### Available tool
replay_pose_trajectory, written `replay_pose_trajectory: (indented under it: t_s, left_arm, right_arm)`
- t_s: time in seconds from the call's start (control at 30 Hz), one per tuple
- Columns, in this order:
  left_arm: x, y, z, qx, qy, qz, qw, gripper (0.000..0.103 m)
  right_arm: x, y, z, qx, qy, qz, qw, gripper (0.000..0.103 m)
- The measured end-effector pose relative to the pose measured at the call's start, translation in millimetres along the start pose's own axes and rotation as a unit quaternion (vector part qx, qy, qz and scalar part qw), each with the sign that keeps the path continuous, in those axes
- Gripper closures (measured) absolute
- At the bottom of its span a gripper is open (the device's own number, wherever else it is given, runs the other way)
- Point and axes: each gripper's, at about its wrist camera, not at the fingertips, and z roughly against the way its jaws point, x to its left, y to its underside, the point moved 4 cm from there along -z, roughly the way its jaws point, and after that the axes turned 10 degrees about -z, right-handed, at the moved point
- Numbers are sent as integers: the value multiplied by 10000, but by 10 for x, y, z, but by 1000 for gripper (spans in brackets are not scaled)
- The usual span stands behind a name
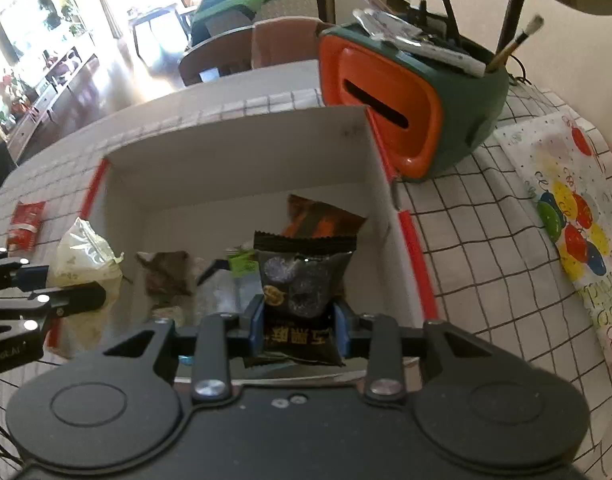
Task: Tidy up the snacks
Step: 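Carry the black packet and cream bag toward the red box, then lower both held snacks into the box and open both grippers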
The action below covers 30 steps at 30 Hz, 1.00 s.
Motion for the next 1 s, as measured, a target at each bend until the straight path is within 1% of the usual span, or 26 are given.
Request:
replay_pose_trajectory:
  t_s: [0.1, 0.33, 0.47, 0.63, 0.8, 1.0]
  left_arm:
    - [-39, -45, -134, 160, -16, 11, 9999, 74]
    - [-147, -89, -375, 431, -101, -196, 9988, 74]
    - [-175, -70, -506, 616, -140, -265, 9977, 74]
    - [-171, 2, -635, 857, -174, -294, 9957, 74]
    - [-184, 61, -661, 900, -184, -360, 9951, 74]
    - [-177, 61, -621, 877, -186, -276, 9956, 74]
  right_arm:
    - [-61, -21, -112, 69, 104, 25, 9999, 70]
    - [-89, -42, -321, 222, 183, 218, 9993, 70]
    - [-93, -38, -430, 338, 209, 349, 9986, 70]
    - [-79, 3, -460, 392, 170, 440, 9981, 70]
    - [-82, 65, -467, 451, 189, 580, 9971, 70]
    - [-95, 76, -423, 432, 173, 573, 9973, 69]
